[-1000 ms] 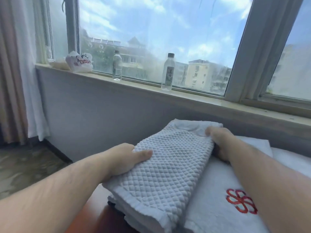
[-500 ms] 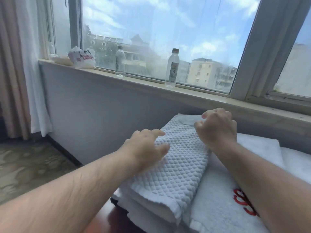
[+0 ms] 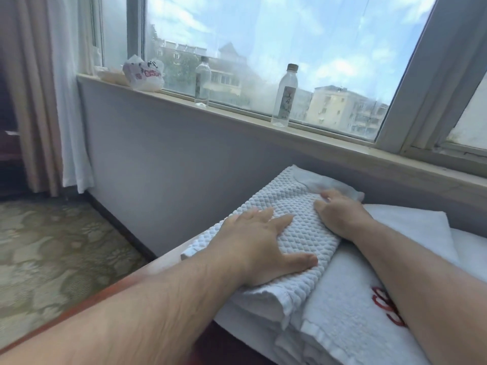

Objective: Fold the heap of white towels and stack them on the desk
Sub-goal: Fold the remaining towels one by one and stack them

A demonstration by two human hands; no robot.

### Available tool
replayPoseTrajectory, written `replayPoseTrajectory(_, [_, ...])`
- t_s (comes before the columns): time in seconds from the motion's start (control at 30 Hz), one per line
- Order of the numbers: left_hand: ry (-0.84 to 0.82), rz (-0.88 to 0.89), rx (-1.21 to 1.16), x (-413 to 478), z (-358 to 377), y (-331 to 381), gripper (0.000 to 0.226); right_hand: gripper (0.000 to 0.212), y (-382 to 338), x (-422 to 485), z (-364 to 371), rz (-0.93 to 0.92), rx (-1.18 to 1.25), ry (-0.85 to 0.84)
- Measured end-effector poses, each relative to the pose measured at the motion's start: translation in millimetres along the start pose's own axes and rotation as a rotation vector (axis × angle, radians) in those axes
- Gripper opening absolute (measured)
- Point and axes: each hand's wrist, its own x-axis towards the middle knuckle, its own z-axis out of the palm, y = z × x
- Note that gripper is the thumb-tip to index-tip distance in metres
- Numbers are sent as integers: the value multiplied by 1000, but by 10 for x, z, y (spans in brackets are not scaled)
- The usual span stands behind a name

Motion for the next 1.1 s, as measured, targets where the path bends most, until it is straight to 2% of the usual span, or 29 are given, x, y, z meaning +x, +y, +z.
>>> replayPoseTrajectory(0.13, [83,-21,-15,-47,57,6,83,58,59,-21,30,-46,-52,-10])
replayPoseTrajectory(0.33, [99,-70,-35,-226,94,24,73,53,75,-415,-5,-45,-65,-2])
replayPoseTrajectory(0.53, [115,-100,-105,-757,169,-8,58,51,141,-1228,-90,-112,-166,-59])
replayPoseTrajectory(0.63, [66,-114,-136,-1050,166,81,56,52,154,-1617,-171,-132,-256,-88])
replayPoseTrajectory(0.8, [4,-39,-249,-1410,-33,402,54,50,297,-2269,-313,-200,-226,-126])
replayPoseTrajectory(0.9, [-3,-18,-319,-1639,-96,627,52,31,484,-2677,-507,-250,-172,-87])
replayPoseTrajectory(0.97, [-8,-14,-325,-1804,-124,807,52,21,637,-2973,-709,-215,-157,-69])
replayPoseTrajectory(1.1, [-38,91,-296,-2080,-111,1326,51,26,1047,-3585,-1068,-145,-239,-46])
